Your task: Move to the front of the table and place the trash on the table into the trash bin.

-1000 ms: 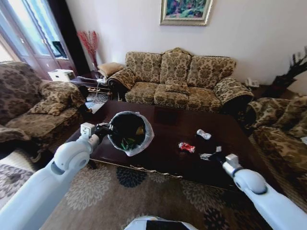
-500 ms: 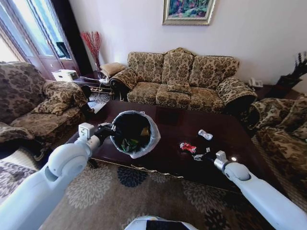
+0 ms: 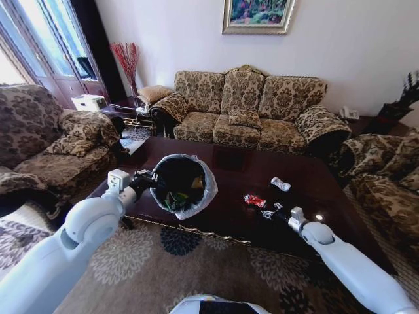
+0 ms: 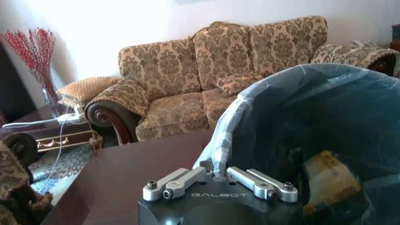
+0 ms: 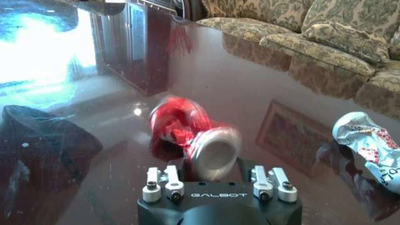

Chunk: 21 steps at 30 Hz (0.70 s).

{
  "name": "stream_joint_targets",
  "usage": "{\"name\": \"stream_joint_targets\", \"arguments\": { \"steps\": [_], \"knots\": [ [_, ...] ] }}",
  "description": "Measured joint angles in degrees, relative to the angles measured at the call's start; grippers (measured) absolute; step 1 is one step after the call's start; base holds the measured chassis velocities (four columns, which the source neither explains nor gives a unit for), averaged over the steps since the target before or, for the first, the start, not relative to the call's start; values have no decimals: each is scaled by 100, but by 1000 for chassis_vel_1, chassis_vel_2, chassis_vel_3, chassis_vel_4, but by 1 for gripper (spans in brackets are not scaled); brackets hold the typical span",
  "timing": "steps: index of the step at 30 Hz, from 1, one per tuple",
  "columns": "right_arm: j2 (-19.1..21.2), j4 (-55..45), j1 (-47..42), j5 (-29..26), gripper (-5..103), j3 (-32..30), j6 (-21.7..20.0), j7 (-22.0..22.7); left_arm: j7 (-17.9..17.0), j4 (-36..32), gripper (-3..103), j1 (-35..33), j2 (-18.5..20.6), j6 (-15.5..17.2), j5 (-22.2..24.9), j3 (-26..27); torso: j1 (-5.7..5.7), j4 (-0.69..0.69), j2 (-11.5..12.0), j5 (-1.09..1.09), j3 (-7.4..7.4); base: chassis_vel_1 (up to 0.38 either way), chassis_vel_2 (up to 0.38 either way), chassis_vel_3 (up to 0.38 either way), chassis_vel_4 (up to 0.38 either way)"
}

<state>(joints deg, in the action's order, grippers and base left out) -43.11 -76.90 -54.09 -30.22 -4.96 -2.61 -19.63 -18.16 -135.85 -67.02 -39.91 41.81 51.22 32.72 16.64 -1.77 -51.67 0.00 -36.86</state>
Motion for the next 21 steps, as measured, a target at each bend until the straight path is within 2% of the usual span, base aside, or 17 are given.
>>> {"name": "stream_joint_targets", "arguments": {
  "steps": [10,12,14,18,21],
  "knots": [
    [-83,-31,-171,4,27,-160,160,160,131,72,0,59,25,0,-7,-28,0,0,0,0,0,0,0,0,0],
    [-83,-41,-190,5,27,-181,174,174,144,79,0,70,25,0,-9,-35,0,0,0,0,0,0,0,0,0],
    [-78,-77,-241,14,15,-251,201,213,191,87,0,84,14,0,-15,-56,0,0,0,0,0,0,0,0,0],
    [-52,-148,-267,20,12,-308,199,306,214,87,0,84,5,0,-19,-60,0,0,0,0,0,0,0,0,0],
    [57,-414,-274,-78,1,-477,33,412,225,69,0,74,5,0,-20,-38,0,0,0,-1,0,0,0,0,0]
  ]
}}
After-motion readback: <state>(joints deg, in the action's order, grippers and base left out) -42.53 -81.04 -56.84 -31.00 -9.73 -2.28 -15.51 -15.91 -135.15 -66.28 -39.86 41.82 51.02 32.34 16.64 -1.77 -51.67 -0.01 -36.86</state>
